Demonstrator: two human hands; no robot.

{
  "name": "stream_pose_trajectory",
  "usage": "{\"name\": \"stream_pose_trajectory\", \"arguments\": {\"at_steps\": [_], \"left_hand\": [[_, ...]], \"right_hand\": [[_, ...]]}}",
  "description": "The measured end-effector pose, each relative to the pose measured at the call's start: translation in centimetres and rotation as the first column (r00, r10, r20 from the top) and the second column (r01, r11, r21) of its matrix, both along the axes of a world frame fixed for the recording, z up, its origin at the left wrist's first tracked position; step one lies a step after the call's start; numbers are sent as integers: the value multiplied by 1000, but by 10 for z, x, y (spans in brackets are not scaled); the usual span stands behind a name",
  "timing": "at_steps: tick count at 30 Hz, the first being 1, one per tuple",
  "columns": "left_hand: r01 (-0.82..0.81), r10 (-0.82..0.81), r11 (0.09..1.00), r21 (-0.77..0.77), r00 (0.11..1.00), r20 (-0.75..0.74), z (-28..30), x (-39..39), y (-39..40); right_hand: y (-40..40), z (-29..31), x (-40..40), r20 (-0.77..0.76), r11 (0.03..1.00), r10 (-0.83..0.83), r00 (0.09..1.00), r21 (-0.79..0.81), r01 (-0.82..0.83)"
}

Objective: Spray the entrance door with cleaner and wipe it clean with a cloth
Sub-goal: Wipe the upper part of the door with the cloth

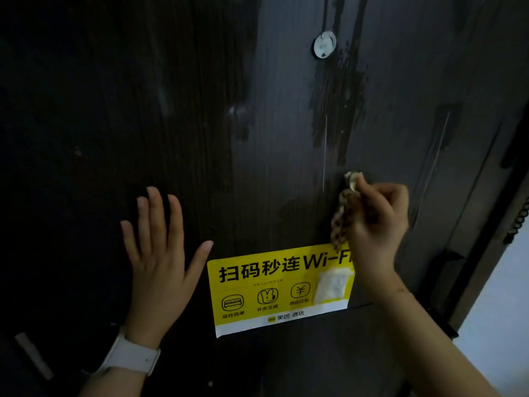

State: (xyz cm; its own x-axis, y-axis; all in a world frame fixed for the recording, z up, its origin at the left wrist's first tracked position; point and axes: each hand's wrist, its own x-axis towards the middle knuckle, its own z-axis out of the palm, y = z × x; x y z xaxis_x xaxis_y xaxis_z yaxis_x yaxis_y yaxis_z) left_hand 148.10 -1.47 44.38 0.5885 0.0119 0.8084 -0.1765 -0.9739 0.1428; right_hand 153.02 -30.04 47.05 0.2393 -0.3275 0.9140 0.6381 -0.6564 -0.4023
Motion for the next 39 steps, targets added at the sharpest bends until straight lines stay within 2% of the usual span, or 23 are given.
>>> {"name": "stream_pose_trajectory", "arguments": {"at_steps": [1, 2, 4, 5, 6, 7, 8, 10, 12, 14, 18, 19, 20, 23, 25, 28, 30, 32, 37, 39], "left_hand": [[-1, 1, 1000, -2, 1000, -4, 0, 0, 0], [2, -2, 1000, -7, 1000, -10, 0, 0, 0], [10, -10, 1000, -12, 1000, -12, 0, 0, 1], [16, -16, 1000, -10, 1000, -11, 0, -1, 1], [25, -25, 1000, -8, 1000, -8, 0, -1, 1], [34, -34, 999, -15, 999, -2, 0, -2, 1], [41, -41, 999, -31, 999, 7, 0, -3, 0], [56, -54, 996, -75, 998, 29, 3, -7, -7], [83, -78, 993, -80, 995, 65, 10, -10, -19], [117, -115, 993, -14, 988, 107, 24, -8, -30], [124, -130, 991, 48, 981, 145, 62, 5, -40], [103, -110, 993, 55, 984, 142, 70, 8, -40], [78, -87, 995, 67, 987, 136, 76, 11, -39], [18, -29, 994, 103, 994, 102, 80, 16, -38], [9, -20, 994, 111, 995, 97, 77, 17, -38], [7, -19, 994, 112, 994, 104, 77, 17, -38], [1, -14, 993, 117, 993, 115, 78, 18, -39], [-8, -6, 993, 120, 993, 121, 77, 19, -39], [1, -17, 991, 131, 992, 121, 77, 19, -37], [13, -27, 992, 126, 993, 112, 77, 19, -36]], "right_hand": [[6, 0, 2, -16, 999, 22, 1000, 48, -21], [15, -4, 3, -18, 998, 58, 998, -5, -58], [27, -21, -3, -25, 949, 123, 992, -290, -125], [24, -28, -7, -31, 879, 119, 992, -461, -120], [18, -29, -9, -17, 813, 92, 996, -576, -85], [9, -26, -9, -19, 793, 70, 997, -605, -68], [2, -21, -8, -19, 825, 34, 999, -564, -38], [-5, -3, -3, -84, 931, 24, 996, -361, -52], [4, 15, -2, -65, 963, -17, 998, -268, -1], [16, 18, -2, -60, 969, 40, 997, -243, -53], [12, -3, -13, -15, 863, 87, 996, -498, -82], [5, 0, -12, -30, 860, 83, 996, -503, -86], [0, 9, -10, -56, 884, 71, 996, -459, -89], [0, 54, 0, 10, 950, 21, 1000, -313, -17], [6, 79, 7, 53, 963, 13, 998, -269, 2], [8, 67, 6, 86, 944, 51, 995, -329, -20], [6, 31, -2, 47, 918, 63, 997, -394, -39], [6, 10, -11, -15, 918, 66, 998, -391, -67], [17, 99, 5, 82, 949, 33, 996, -315, -6], [19, 109, 8, 114, 945, 42, 993, -328, -2]]}}
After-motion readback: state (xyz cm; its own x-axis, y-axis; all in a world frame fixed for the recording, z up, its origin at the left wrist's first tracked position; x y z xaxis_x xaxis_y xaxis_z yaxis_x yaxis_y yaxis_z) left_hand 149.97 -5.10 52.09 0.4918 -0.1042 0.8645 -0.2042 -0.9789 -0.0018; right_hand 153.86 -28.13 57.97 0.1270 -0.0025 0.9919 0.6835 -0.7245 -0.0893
